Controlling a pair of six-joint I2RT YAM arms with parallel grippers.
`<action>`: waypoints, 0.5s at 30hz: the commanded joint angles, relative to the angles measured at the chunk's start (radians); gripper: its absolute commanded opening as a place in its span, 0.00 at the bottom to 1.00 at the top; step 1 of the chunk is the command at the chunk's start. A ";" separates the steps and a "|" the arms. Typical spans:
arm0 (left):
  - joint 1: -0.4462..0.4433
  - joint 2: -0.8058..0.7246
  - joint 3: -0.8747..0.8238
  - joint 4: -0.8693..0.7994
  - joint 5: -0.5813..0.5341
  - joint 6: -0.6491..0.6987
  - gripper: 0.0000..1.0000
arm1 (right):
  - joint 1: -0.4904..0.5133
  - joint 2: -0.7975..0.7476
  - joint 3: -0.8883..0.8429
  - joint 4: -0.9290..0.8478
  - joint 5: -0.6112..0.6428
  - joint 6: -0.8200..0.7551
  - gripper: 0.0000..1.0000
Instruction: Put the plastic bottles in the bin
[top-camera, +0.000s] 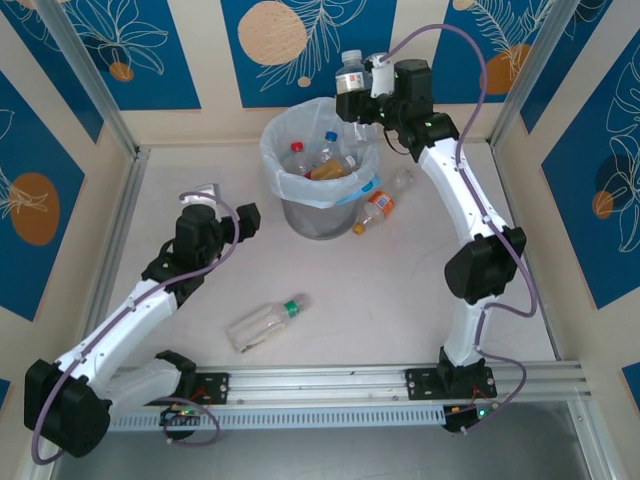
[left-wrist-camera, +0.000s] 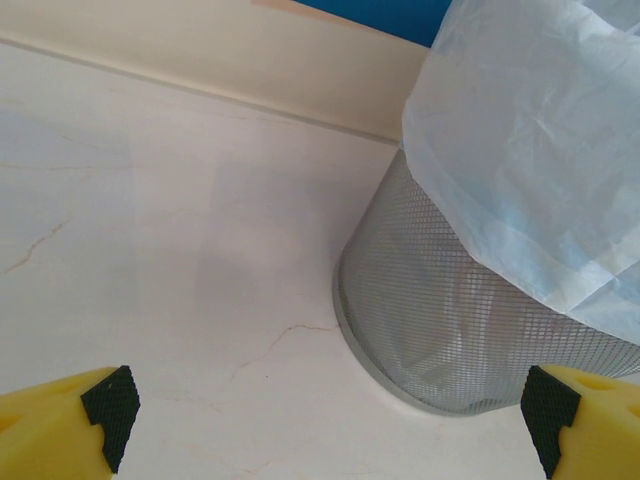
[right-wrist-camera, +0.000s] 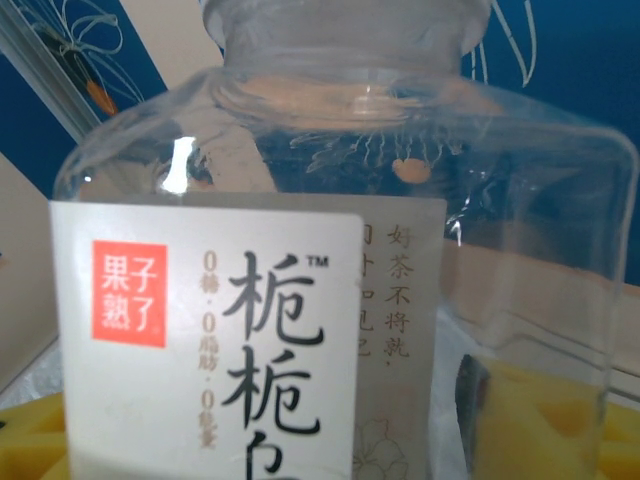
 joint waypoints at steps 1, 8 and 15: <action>0.017 -0.037 -0.030 0.015 -0.014 -0.004 0.99 | 0.014 0.022 0.050 -0.072 -0.061 -0.094 0.45; 0.018 -0.033 0.000 -0.017 0.079 0.047 0.99 | 0.018 0.079 0.095 -0.113 -0.085 -0.230 0.49; 0.019 -0.008 0.028 -0.045 0.322 0.187 0.99 | 0.057 0.120 0.112 -0.156 -0.028 -0.355 0.65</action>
